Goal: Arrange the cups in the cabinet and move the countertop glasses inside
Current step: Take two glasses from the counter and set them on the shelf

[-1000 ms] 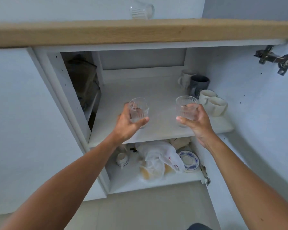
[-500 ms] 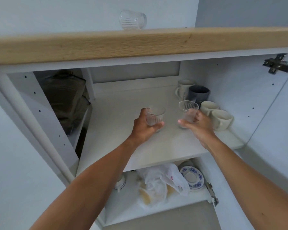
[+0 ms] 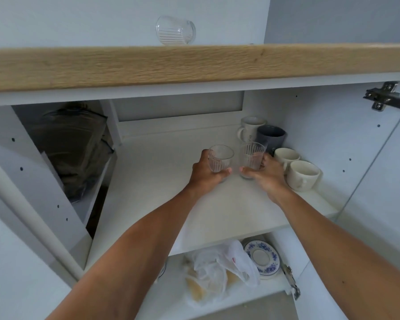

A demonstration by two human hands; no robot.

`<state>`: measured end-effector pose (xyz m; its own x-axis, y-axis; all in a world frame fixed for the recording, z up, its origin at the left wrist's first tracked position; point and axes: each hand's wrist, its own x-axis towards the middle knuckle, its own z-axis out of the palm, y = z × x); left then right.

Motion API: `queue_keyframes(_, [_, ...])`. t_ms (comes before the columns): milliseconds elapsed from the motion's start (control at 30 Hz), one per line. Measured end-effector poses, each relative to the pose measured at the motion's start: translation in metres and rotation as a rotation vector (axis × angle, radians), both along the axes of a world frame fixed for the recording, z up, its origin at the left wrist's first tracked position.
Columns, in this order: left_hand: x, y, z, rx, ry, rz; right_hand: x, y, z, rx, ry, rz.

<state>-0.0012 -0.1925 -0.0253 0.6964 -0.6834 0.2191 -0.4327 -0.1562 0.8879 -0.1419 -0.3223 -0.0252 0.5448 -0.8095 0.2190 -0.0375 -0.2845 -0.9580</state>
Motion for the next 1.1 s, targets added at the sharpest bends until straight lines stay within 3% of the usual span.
queue_keyframes(867, [0.011, -0.027, -0.007, 0.059, 0.048, -0.024, 0.015, -0.028, -0.010, 0.044, 0.018, 0.042])
queue_keyframes(1100, [0.004, 0.000, -0.002, 0.106, 0.031, -0.044, -0.003, -0.021, -0.001, 0.026, 0.107, 0.043])
